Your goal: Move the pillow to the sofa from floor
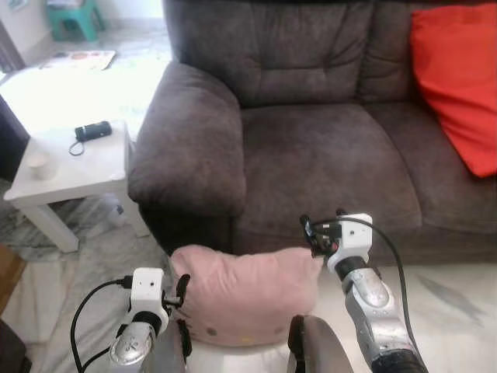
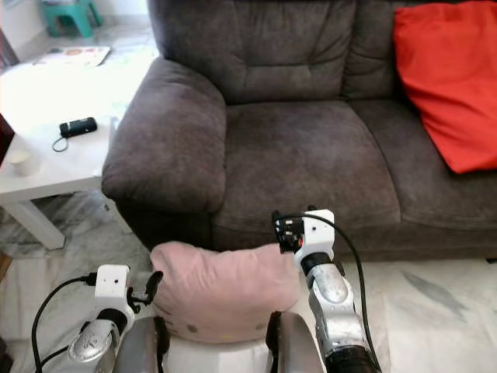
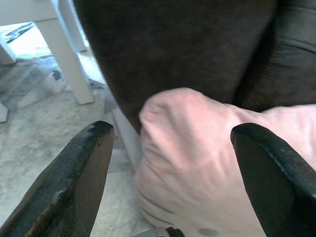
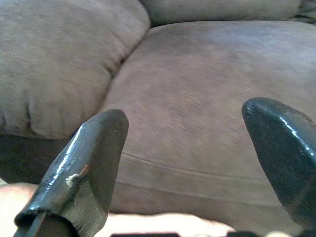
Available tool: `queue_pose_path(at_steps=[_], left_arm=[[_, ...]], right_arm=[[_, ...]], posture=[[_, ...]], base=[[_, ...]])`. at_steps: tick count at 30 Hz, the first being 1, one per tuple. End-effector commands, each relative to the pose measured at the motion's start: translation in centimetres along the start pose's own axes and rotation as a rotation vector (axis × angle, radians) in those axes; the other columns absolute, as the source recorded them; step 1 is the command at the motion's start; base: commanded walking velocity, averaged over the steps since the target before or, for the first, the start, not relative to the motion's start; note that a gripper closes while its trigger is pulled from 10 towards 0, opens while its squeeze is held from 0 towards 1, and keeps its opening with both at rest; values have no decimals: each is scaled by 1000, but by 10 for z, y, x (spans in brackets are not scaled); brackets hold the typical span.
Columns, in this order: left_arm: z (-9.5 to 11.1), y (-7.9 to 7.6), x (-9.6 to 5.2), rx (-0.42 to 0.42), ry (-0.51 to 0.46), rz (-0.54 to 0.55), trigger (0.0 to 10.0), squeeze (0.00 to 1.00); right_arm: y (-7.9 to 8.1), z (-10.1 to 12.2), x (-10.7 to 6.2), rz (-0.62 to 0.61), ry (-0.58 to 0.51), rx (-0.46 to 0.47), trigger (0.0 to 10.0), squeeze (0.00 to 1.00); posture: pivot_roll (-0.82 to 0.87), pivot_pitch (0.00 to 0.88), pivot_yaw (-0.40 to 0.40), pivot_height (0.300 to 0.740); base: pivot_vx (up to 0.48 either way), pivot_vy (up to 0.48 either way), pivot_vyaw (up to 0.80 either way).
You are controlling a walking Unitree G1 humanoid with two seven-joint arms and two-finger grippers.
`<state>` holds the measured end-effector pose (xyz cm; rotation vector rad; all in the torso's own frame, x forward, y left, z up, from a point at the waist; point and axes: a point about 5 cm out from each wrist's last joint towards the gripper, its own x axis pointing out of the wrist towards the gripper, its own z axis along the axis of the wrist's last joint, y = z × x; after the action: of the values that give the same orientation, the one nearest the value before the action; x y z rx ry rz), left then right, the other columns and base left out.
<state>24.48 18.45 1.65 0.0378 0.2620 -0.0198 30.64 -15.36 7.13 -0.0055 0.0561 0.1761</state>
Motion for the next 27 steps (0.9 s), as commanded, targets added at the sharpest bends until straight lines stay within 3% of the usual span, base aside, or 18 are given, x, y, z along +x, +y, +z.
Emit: queue_pose_path(at_steps=[1, 7, 12, 14, 20, 27], left_arm=[[-1, 0, 0, -5, 4, 1, 10000, 0], [1, -2, 1, -5, -1, -18, 10000, 0], [0, -6, 1, -4, 7, -56, 10000, 0], [-12, -6, -2, -6, 76, -73, 10000, 0], [-27, -2, -4, -66, 157, -70, 10000, 0], [-33, 7, 8, -137, 213, -31, 10000, 0]], right_arm=[[0, 3, 1, 3, -15, -2, 10000, 0], [-1, 3, 2, 1, -15, 0, 10000, 0], [1, 3, 2, 2, -13, 4, 10000, 0], [1, 3, 1, 4, -12, 4, 10000, 0], [-1, 2, 0, 3, -10, 2, 10000, 0], [-3, 6, 0, 7, -16, -3, 10000, 0]], posture=[[75, 60, -27, 525], [76, 61, -27, 525], [81, 61, -29, 525], [80, 66, -29, 525], [69, 79, -31, 525], [50, 93, -40, 525]], base=[[296, 0, 0], [299, 0, 0], [0, 0, 0], [0, 0, 0], [0, 0, 0], [0, 0, 0]])
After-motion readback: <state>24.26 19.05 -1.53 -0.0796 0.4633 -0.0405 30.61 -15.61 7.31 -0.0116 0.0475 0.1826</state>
